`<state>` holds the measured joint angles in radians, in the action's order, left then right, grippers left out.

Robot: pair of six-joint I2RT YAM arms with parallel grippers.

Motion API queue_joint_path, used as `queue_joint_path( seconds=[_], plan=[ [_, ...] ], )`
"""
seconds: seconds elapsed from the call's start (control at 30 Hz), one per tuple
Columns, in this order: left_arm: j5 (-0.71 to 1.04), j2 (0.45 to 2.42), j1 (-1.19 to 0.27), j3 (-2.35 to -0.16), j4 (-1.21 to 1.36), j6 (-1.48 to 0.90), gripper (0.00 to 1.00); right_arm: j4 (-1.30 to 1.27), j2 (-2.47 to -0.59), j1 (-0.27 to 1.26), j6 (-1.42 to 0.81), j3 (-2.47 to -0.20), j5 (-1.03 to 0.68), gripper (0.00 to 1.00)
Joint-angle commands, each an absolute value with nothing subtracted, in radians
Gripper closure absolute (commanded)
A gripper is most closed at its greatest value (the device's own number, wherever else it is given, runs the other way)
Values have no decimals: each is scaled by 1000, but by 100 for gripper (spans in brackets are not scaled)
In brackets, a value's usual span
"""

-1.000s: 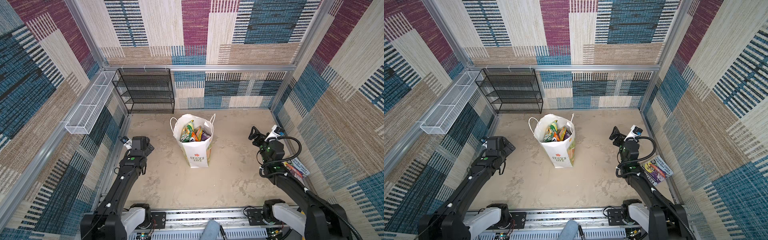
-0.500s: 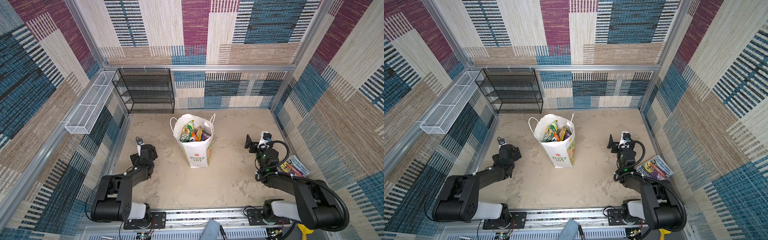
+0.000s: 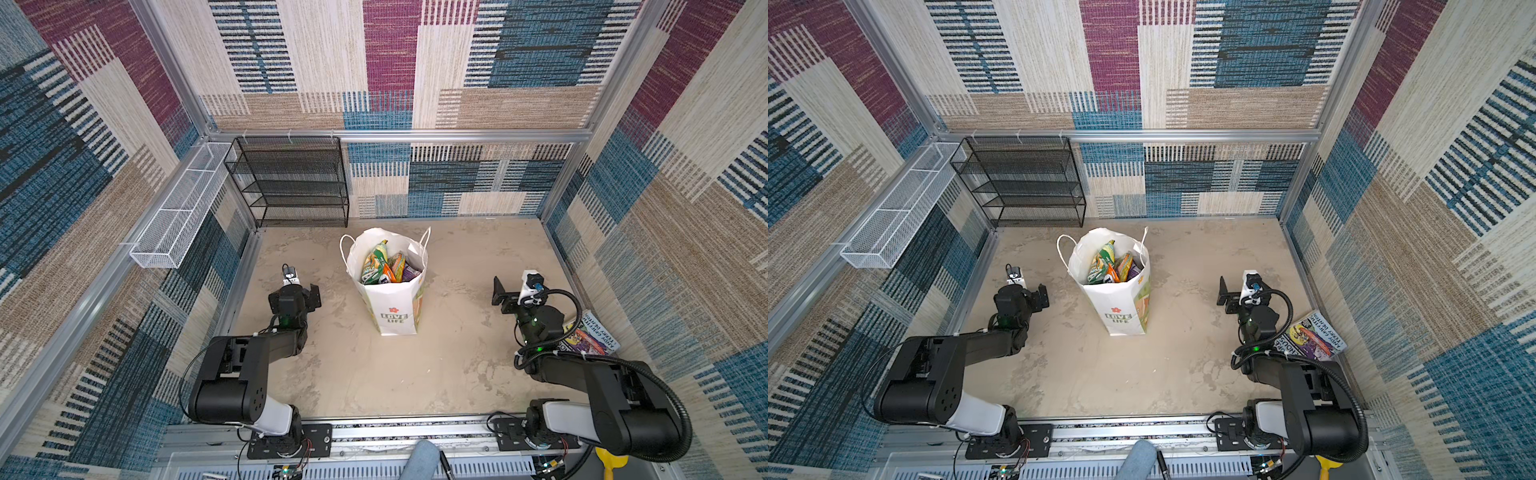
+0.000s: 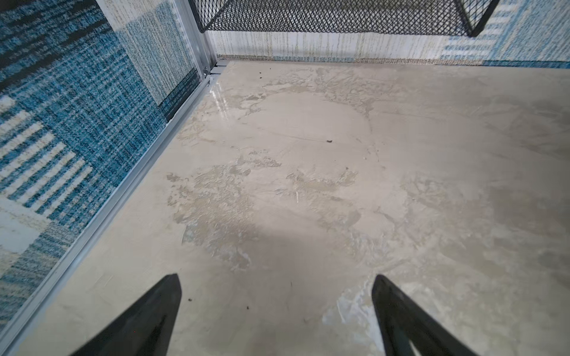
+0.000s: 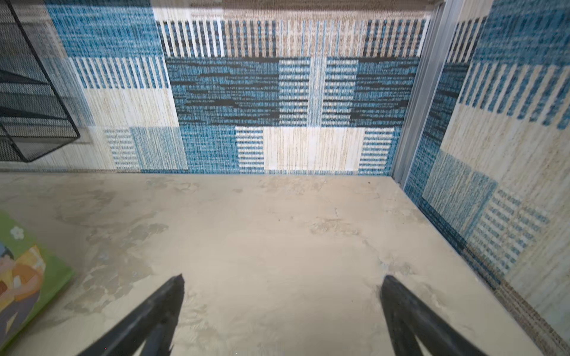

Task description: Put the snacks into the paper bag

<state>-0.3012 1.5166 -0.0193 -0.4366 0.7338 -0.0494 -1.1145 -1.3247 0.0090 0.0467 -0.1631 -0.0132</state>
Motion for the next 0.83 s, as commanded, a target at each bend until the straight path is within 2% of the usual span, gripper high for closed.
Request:
queue_joint_path(
  seconds=[0.0, 0.03, 0.13, 0.2, 0.37, 0.8],
  plan=[
    [-249, 1539, -2, -407, 855, -52, 1, -1243, -1384, 8, 69, -156, -84, 0],
    [-242, 1517, -2, -424, 775, -63, 1, -1296, -1423, 8, 77, -149, -92, 0],
    [-247, 1538, -2, -400, 871, -49, 1, -1438, -1553, 8, 74, -147, -98, 0],
    [-239, 1521, -3, -409, 819, -52, 1, -1303, -1522, 1, 84, -186, -121, 0],
    [-239, 1533, -3, -402, 854, -45, 1, -1252, -1540, -61, 23, -227, -183, 0],
    [-232, 1537, -5, -403, 859, -40, 0, -1272, -1532, -42, 35, -213, -146, 0]
  ],
)
